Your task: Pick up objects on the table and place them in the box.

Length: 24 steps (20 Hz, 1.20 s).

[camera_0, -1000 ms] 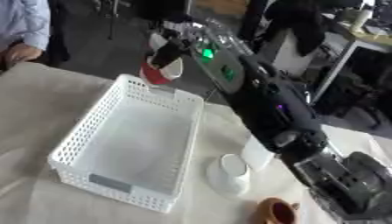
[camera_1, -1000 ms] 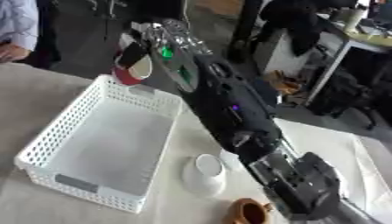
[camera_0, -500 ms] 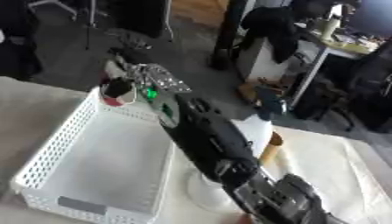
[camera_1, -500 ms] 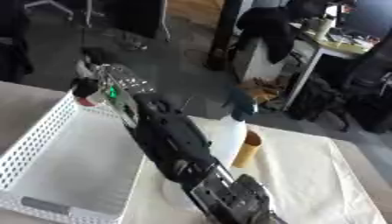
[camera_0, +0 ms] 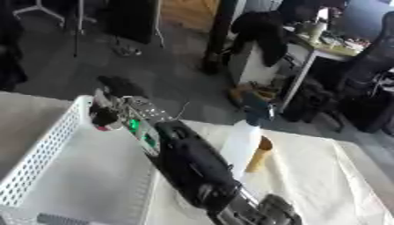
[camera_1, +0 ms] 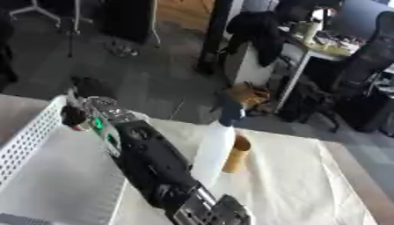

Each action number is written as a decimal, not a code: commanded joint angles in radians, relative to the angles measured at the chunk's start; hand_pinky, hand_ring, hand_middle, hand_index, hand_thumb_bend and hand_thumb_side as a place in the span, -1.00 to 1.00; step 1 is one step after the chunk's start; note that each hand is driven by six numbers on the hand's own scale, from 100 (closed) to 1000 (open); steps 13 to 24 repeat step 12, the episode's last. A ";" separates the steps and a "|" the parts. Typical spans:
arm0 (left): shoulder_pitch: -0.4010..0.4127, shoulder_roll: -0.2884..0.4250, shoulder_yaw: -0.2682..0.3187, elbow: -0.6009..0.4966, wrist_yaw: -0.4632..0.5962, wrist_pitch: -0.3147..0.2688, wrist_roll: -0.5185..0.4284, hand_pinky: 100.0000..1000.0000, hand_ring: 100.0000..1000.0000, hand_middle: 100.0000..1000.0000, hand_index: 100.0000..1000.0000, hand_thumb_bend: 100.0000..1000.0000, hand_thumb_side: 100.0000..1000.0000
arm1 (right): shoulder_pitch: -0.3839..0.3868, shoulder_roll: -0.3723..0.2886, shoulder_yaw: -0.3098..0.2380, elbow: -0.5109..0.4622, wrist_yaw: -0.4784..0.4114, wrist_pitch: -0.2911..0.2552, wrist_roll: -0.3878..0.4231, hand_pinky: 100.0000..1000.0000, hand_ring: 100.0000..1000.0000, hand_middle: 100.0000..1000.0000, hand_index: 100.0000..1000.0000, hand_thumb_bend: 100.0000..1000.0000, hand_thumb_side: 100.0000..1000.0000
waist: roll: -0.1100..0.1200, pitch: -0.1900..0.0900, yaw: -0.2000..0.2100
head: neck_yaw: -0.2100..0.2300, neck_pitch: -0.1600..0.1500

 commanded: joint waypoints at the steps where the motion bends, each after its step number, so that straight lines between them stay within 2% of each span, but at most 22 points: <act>1: -0.018 -0.001 -0.003 -0.013 0.007 -0.001 -0.005 0.94 0.48 0.40 0.53 -1.00 0.82 | -0.025 -0.011 0.008 -0.012 0.023 -0.032 0.029 -0.51 0.03 -0.13 0.10 -1.00 -0.01 | 0.020 -0.019 -0.003 | -0.002 0.005; 2: -0.018 -0.002 -0.003 -0.013 0.008 -0.001 -0.006 0.94 0.48 0.40 0.53 -1.00 0.82 | -0.026 -0.012 0.010 -0.015 0.027 -0.042 0.047 -0.19 0.28 0.11 0.30 -0.70 0.62 | 0.020 -0.020 -0.003 | -0.002 0.007; 3: -0.018 -0.003 -0.003 -0.013 0.009 0.000 -0.005 0.94 0.48 0.40 0.53 -1.00 0.82 | -0.028 -0.012 0.012 -0.017 0.034 -0.054 0.065 -0.19 0.28 0.11 0.30 -0.70 0.62 | 0.021 -0.021 -0.002 | -0.001 0.010; 4: -0.018 -0.003 -0.003 -0.013 0.009 0.000 -0.005 0.94 0.48 0.40 0.53 -1.00 0.82 | -0.029 -0.012 0.011 -0.020 0.041 -0.062 0.079 0.02 0.43 0.23 0.40 -0.44 0.93 | 0.021 -0.022 -0.002 | 0.000 0.011; 5: -0.018 -0.003 -0.003 -0.013 0.010 0.001 -0.003 0.94 0.48 0.40 0.53 -1.00 0.82 | -0.028 -0.011 0.008 -0.021 0.042 -0.069 0.093 0.16 0.52 0.33 0.46 -0.35 1.00 | 0.022 -0.023 -0.002 | 0.001 0.012; 6: -0.018 -0.004 -0.002 -0.013 0.010 0.001 -0.002 0.94 0.48 0.40 0.53 -1.00 0.82 | -0.028 -0.011 0.005 -0.023 0.040 -0.074 0.103 0.26 0.58 0.39 0.51 -0.33 1.00 | 0.022 -0.024 -0.002 | 0.002 0.012; 8: -0.018 -0.004 -0.002 -0.013 0.010 0.002 -0.001 0.94 0.48 0.40 0.53 -1.00 0.82 | -0.028 -0.011 0.001 -0.028 0.032 -0.080 0.110 0.32 0.60 0.41 0.55 -0.29 1.00 | 0.022 -0.024 -0.003 | 0.005 0.013; 11: -0.018 -0.005 -0.002 -0.013 0.011 0.003 0.001 0.94 0.48 0.40 0.53 -1.00 0.82 | -0.029 -0.011 0.001 -0.039 0.017 -0.083 0.101 0.39 0.66 0.47 0.62 -0.37 1.00 | 0.023 -0.027 -0.004 | 0.007 0.016; 24: -0.018 -0.005 -0.002 -0.013 0.011 0.004 0.002 0.94 0.48 0.40 0.53 -1.00 0.82 | -0.029 -0.011 0.002 -0.041 0.012 -0.083 0.099 0.40 0.68 0.47 0.62 -0.38 1.00 | 0.023 -0.027 -0.004 | 0.008 0.016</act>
